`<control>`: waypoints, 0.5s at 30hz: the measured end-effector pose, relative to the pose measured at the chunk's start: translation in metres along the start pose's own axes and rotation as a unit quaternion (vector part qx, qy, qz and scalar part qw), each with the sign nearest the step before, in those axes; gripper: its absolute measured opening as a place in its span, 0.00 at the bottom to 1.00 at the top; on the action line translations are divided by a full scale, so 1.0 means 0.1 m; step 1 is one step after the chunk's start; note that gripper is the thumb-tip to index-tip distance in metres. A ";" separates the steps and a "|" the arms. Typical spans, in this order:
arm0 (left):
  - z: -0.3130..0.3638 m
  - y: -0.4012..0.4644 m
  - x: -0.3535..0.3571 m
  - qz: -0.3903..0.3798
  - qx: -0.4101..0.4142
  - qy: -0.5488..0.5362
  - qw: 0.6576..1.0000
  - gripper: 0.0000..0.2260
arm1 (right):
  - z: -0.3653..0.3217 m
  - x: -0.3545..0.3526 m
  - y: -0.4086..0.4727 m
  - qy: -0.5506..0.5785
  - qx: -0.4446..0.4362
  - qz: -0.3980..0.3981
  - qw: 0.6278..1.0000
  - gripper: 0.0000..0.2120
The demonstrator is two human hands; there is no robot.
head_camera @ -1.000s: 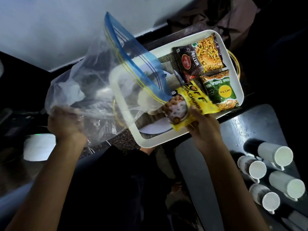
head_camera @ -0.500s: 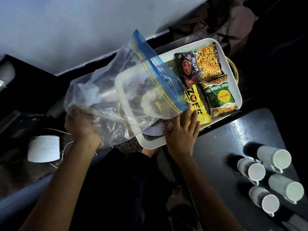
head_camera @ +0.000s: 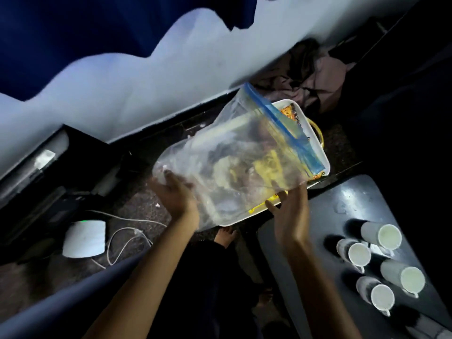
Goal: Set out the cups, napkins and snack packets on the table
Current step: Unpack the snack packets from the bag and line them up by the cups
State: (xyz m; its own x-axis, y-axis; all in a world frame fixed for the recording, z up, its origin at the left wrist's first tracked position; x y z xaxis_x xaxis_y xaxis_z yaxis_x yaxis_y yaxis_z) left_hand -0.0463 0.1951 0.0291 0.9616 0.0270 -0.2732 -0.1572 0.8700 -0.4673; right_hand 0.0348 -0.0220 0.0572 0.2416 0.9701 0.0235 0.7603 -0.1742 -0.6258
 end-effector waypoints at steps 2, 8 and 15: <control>0.15 -0.28 0.03 -0.035 0.050 -0.005 0.998 0.15 | -0.12 0.00 -0.05 0.060 0.020 -0.007 0.998 0.25; 0.23 -1.36 0.12 -0.297 0.104 0.075 0.946 0.12 | -0.44 0.14 -0.33 -0.007 -0.071 -0.041 0.997 0.29; 0.46 -1.95 0.01 -0.480 0.117 0.143 0.857 0.14 | -0.80 -0.05 -0.50 -0.014 -0.150 -0.047 0.988 0.09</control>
State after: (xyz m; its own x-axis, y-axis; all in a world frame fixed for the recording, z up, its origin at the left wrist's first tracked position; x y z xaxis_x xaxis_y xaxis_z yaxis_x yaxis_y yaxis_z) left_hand -0.0047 0.0480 0.1588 0.5226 -0.8500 -0.0670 0.7583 0.4992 -0.4193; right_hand 0.0443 -0.0313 0.1508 0.1477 0.9879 0.0475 0.9238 -0.1206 -0.3633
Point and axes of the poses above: each hand's wrist, its own y-axis towards the middle knuckle, its own x-axis out of the palm, z = x × y, the point moved 7 cm from there along y, towards the middle knuckle, and after that the axes turned 13 degrees about z, right-handed, at the moved point
